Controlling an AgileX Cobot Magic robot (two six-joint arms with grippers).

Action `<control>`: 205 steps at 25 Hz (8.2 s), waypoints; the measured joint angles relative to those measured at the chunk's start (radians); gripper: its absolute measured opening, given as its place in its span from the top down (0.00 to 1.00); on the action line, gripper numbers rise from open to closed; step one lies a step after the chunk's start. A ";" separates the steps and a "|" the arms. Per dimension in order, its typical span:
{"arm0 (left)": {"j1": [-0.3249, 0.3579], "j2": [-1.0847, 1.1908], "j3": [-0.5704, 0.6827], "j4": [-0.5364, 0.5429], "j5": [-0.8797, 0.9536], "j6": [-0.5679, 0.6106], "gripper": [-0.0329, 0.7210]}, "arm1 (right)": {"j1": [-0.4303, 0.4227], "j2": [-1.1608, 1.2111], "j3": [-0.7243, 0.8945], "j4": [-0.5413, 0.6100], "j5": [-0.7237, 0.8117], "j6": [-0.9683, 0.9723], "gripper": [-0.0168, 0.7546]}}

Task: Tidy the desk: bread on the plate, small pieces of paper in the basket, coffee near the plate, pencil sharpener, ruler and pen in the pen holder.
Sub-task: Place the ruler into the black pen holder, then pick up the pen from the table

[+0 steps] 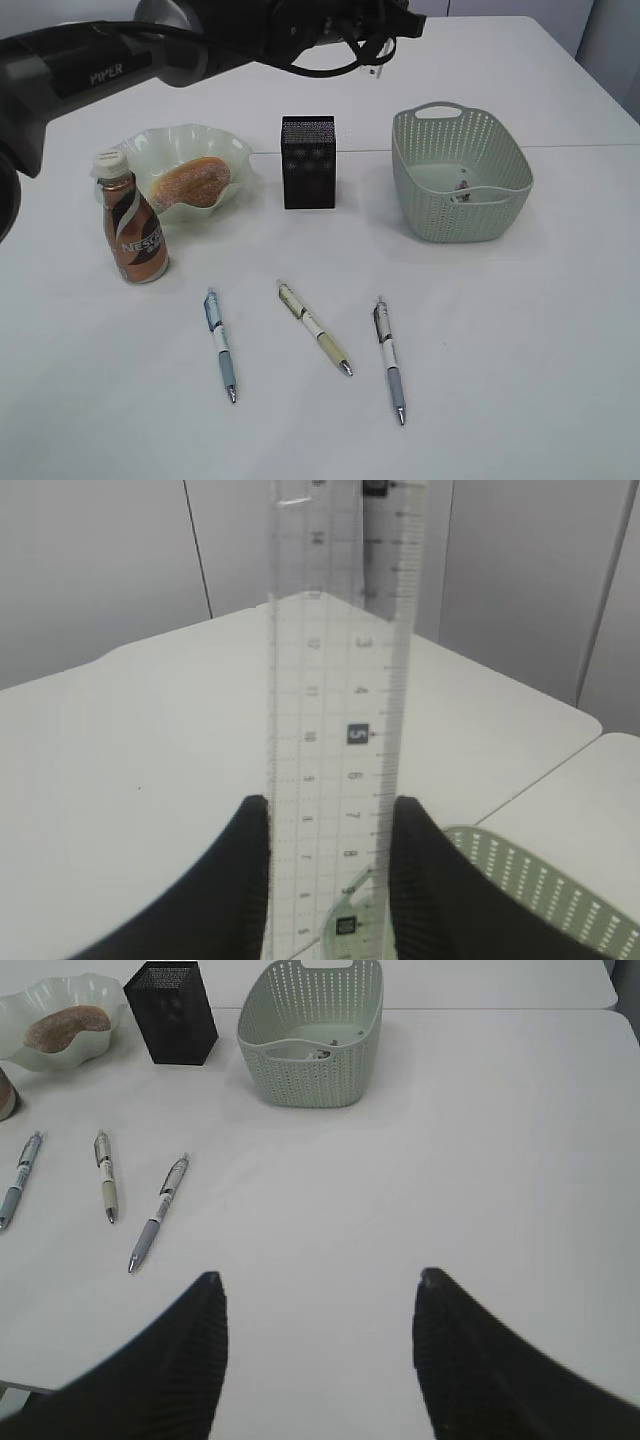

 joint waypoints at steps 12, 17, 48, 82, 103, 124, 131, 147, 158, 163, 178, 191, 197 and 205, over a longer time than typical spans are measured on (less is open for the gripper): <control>0.004 -0.100 0.000 0.028 0.159 0.000 0.65 | 0.000 0.000 0.000 0.000 0.000 0.000 0.38; 0.004 -0.172 0.000 0.030 0.192 0.000 0.65 | 0.000 0.000 0.000 0.000 -0.002 0.000 0.38; 0.076 -0.213 0.568 -0.185 -0.593 0.013 0.65 | 0.000 0.000 0.000 0.023 -0.002 0.000 0.38; 0.123 -0.054 0.568 -0.206 -0.607 0.015 0.65 | 0.000 0.000 0.000 0.027 -0.002 0.000 0.38; 0.123 -0.054 0.568 -0.228 -0.607 0.015 0.47 | 0.000 0.000 0.000 0.027 -0.002 0.000 0.38; 0.123 -0.442 0.568 -0.185 0.002 0.013 0.51 | 0.000 0.000 0.000 0.063 -0.002 0.007 0.38; 0.123 -0.601 0.568 -0.185 0.365 -0.019 0.52 | 0.000 0.000 0.000 0.073 -0.002 0.036 0.38; 0.123 -0.638 0.507 -0.185 1.112 -0.283 0.53 | 0.000 0.062 0.000 0.117 0.001 0.040 0.38; 0.104 -0.444 0.505 -0.276 1.123 -0.311 0.55 | 0.000 0.229 0.000 0.123 -0.001 0.037 0.38; 0.099 -0.369 0.507 -0.280 1.121 -0.319 0.55 | 0.000 0.249 0.000 0.125 -0.016 0.037 0.38; 0.054 -0.350 0.525 -0.199 1.113 -0.503 0.55 | 0.000 0.249 0.000 0.138 -0.112 0.037 0.38; 0.018 -0.348 0.637 -0.107 1.105 -0.659 0.55 | 0.000 0.251 0.000 0.155 -0.100 0.037 0.38; 0.018 -0.285 0.637 -0.105 1.104 -0.662 0.55 | 0.000 0.251 0.000 0.155 -0.086 0.037 0.38; 0.018 -0.243 0.637 -0.103 1.056 -0.662 0.55 | 0.000 0.251 0.000 0.155 -0.055 0.037 0.38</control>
